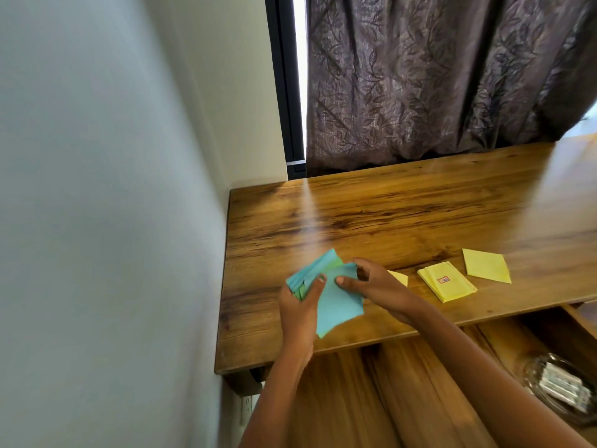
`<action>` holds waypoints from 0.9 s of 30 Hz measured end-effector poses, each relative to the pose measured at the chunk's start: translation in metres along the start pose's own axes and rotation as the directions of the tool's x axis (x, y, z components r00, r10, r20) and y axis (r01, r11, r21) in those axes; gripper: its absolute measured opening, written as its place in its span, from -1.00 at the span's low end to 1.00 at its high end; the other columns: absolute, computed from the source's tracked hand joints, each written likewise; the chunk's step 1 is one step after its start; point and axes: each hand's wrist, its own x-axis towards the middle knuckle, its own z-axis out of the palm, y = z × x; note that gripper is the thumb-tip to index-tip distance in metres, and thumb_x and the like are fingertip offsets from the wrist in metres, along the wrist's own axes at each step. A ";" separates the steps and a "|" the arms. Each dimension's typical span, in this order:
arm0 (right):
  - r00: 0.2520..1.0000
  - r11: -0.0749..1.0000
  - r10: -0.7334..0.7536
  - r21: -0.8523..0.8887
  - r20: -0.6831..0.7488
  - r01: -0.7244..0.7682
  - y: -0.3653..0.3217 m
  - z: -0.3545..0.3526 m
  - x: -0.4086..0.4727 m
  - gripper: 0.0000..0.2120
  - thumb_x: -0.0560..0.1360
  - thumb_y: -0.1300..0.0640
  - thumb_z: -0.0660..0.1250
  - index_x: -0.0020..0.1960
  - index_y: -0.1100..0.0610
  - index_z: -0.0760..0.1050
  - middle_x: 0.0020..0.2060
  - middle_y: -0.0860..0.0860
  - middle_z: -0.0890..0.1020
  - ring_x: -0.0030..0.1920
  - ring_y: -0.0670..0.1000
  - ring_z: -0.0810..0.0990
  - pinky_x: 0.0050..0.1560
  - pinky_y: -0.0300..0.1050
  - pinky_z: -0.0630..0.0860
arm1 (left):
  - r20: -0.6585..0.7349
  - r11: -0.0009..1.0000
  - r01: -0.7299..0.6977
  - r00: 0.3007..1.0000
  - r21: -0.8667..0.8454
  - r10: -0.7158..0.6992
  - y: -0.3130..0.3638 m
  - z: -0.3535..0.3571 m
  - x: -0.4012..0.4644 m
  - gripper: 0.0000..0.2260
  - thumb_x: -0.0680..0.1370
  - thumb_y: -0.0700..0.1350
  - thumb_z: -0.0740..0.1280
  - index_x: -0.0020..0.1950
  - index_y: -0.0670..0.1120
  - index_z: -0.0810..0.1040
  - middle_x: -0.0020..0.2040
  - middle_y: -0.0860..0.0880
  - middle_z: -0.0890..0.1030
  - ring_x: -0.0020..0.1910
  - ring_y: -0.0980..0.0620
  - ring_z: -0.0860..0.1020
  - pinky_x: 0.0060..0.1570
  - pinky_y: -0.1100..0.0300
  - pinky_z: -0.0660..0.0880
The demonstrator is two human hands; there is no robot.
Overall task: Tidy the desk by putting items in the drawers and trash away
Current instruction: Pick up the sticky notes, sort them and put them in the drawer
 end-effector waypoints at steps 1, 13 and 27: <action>0.999 0.997 -0.040 0.059 -0.013 0.041 -0.004 0.004 -0.001 -0.75 0.50 0.17 0.36 0.15 0.21 0.48 0.00 0.11 0.64 -0.05 -0.03 0.63 -0.13 -0.23 0.58 | -0.005 0.995 -0.084 0.996 0.062 0.084 0.013 -0.001 0.002 -0.69 0.46 -0.09 0.44 0.16 -0.10 0.49 -0.05 -0.05 0.64 -0.19 0.10 0.65 -0.32 0.27 0.57; 0.976 0.981 0.025 0.192 -0.215 0.017 0.035 0.048 0.009 -0.73 0.52 0.30 0.28 0.19 0.12 0.41 0.03 0.04 0.57 0.00 -0.11 0.55 -0.10 -0.29 0.51 | -0.180 0.976 -0.212 0.960 0.037 0.216 -0.028 -0.001 0.003 -0.74 0.56 0.06 0.16 0.16 -0.05 0.40 0.03 -0.09 0.55 -0.04 0.04 0.57 -0.23 0.33 0.54; 0.921 0.987 -0.032 0.131 -0.388 0.090 0.022 0.075 0.004 -0.74 0.61 -0.03 0.08 0.16 0.14 0.26 -0.11 -0.05 0.46 -0.08 -0.13 0.47 -0.23 -0.47 0.46 | -0.067 0.948 -0.264 0.958 0.176 0.279 -0.048 0.000 -0.004 -0.53 0.41 0.43 0.12 0.19 0.20 0.29 0.07 0.04 0.51 0.06 0.10 0.53 -0.13 0.34 0.52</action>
